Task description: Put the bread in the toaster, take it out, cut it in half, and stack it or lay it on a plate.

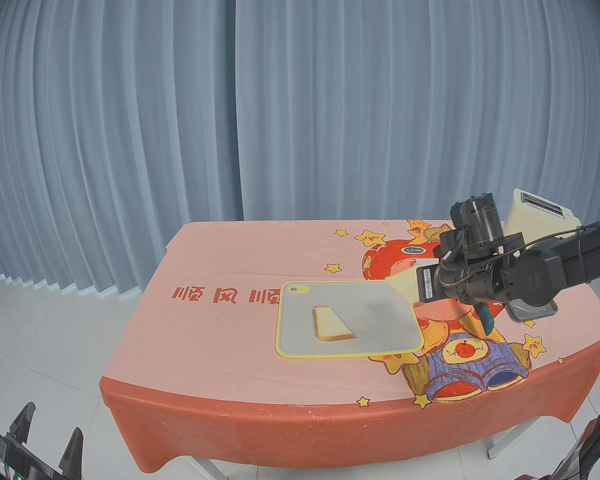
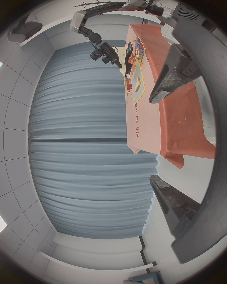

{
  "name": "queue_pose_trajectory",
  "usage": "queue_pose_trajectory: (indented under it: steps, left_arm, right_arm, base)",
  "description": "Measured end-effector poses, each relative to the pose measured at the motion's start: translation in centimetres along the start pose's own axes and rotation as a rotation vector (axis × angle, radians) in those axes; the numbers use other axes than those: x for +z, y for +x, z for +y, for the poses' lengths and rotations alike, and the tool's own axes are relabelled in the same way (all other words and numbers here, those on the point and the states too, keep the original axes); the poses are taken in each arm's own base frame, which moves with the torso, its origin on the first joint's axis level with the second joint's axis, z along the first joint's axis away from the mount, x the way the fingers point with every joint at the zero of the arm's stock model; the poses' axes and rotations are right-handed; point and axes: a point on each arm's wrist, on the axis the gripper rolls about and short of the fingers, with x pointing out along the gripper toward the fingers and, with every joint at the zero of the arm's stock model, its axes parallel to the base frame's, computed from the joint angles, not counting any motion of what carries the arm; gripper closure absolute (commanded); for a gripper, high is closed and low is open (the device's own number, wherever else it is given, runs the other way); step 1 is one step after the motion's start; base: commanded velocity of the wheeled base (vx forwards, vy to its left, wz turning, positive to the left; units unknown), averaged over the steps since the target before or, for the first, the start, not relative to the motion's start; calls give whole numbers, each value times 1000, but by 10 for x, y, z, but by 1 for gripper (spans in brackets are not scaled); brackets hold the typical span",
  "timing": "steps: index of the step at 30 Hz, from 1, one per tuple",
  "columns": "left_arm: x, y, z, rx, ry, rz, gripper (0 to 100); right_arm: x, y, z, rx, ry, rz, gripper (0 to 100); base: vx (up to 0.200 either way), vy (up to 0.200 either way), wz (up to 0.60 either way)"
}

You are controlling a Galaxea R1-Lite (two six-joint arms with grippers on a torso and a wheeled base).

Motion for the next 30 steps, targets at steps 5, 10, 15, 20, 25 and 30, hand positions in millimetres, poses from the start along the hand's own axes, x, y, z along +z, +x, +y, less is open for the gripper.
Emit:
queue_pose_trajectory:
  steps: [5, 10, 15, 20, 25, 30]
  left_arm:
    - [0, 0, 0, 2, 0, 0, 0]
    - [0, 0, 0, 0, -1, 0, 0]
    - [0, 0, 0, 1, 0, 1, 0]
    - [0, 0, 0, 5, -3, 1, 0]
    - [0, 0, 0, 15, -7, 0, 0]
    - [0, 0, 1, 27, -9, 1, 0]
  right_arm:
    - [-4, -16, -9, -8, 10, -6, 100]
    - [-13, -32, -20, -23, 20, -5, 100]
    - [-21, -52, -32, -15, 38, -11, 100]
    - [-28, -67, -41, 5, 55, -17, 100]
    - [-33, -73, -47, -3, 64, -13, 100]
    - [-33, -75, -49, -8, 69, -20, 100]
  base:
    - [0, 0, 0]
    - [0, 0, 0]
    - [0, 0, 0]
    - [0, -40, 0]
    - [0, -200, 0]
    - [0, -200, 0]
